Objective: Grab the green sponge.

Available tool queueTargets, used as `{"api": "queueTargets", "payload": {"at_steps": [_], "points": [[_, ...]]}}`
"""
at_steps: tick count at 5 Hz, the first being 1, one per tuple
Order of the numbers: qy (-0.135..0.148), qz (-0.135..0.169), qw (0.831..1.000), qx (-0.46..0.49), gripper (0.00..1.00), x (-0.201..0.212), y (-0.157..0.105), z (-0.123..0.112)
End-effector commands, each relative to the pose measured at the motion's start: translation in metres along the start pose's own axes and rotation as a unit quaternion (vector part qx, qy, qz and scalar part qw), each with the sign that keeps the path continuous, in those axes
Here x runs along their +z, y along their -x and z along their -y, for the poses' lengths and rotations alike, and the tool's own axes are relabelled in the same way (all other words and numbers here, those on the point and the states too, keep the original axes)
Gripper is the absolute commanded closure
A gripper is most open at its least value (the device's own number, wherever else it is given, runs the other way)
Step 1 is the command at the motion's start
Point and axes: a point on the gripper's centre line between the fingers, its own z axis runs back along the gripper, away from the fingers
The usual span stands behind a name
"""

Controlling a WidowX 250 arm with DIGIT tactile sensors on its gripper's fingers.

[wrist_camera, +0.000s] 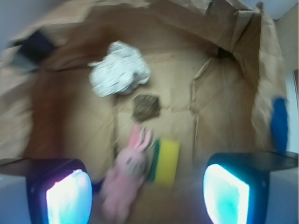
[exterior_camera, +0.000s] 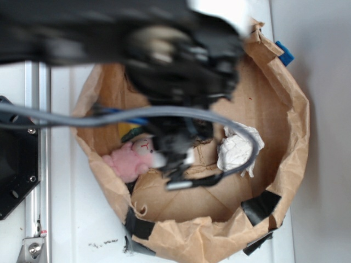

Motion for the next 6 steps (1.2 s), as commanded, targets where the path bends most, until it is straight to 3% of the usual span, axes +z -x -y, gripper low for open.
{"api": "queueTargets", "payload": {"at_steps": [1,3,6], "points": [[-0.008,0.017,1.0,0.008,0.0,-0.018,-0.027,-0.011],[-0.018,0.018,1.0,-0.006,0.0,-0.045,0.001,-0.011],[-0.013,0.013,0.999,-0.029,0.0,-0.065,0.006,-0.024]]}}
